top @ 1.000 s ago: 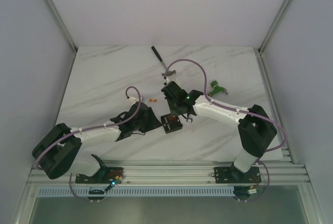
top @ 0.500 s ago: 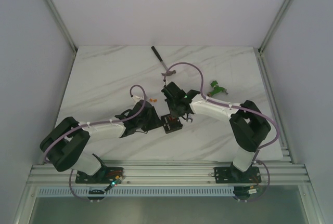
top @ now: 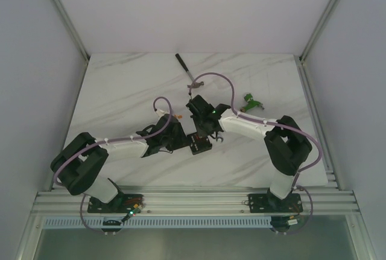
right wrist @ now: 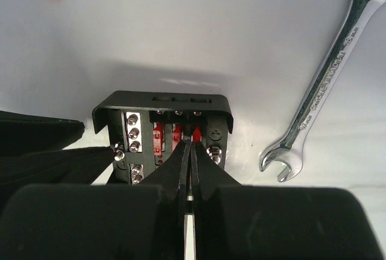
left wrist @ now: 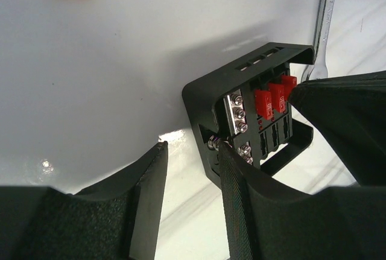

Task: Snap on the fuse box
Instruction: Install the fuse at the fuse box base.

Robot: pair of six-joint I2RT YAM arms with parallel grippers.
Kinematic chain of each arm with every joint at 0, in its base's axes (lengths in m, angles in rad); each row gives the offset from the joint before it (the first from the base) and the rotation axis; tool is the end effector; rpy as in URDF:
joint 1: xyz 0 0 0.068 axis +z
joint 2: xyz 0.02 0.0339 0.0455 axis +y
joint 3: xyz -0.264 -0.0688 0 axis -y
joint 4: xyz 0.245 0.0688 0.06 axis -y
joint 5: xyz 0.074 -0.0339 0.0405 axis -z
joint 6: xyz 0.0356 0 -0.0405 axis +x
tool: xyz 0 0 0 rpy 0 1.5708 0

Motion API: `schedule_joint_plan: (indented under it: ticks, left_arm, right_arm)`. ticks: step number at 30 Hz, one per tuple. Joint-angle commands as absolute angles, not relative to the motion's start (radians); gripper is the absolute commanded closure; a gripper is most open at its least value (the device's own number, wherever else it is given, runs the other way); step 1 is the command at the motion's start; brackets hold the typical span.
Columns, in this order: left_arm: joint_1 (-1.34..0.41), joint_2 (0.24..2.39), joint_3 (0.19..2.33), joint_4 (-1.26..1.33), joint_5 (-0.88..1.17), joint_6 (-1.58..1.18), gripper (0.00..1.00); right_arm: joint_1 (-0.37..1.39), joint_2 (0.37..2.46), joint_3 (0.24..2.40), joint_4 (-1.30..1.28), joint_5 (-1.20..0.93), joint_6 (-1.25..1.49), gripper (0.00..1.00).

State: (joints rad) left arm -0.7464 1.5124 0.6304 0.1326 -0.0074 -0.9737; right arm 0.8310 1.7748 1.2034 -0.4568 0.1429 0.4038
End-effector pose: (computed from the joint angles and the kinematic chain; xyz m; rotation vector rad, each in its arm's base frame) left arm 0.2108 -0.1946 0.1514 -0.2852 2.4631 -0.8123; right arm 0.2521 0.2687 0.1964 -0.5017 2.5577 0.2676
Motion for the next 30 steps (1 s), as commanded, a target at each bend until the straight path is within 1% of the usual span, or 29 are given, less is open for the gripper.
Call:
schedule_joint_plan:
  ticks: [1,7,11,19,22,26,30]
  left_arm:
    - [-0.748,1.549,0.648,0.118,-0.002,-0.960,0.52]
    - [-0.747,1.553,0.644,0.118,-0.011,-0.959,0.52]
    - [-0.746,1.554,0.638,0.118,-0.012,-0.961,0.53]
    - [-0.744,1.494,0.649,0.089,-0.025,-0.939,0.51]
    - [-0.735,1.443,0.676,0.035,-0.073,-0.909,0.49]
    - [-0.705,1.422,0.744,-0.047,-0.138,-0.843,0.46]
    - [-0.658,1.422,0.792,-0.080,-0.198,-0.774,0.43]
  right_arm:
    - [0.839,1.891,1.161,-0.597,0.172,0.386,1.00]
    - [0.841,1.940,1.103,-0.614,0.164,0.387,1.00]
    - [0.850,1.960,1.101,-0.618,0.176,0.395,1.00]
    - [0.886,1.766,1.212,-0.516,0.188,0.355,1.00]
    - [0.885,1.668,1.233,-0.471,0.200,0.344,0.94]
    - [0.882,1.569,1.193,-0.420,0.237,0.323,0.76]
    - [0.858,1.512,1.109,-0.321,0.258,0.283,0.62]
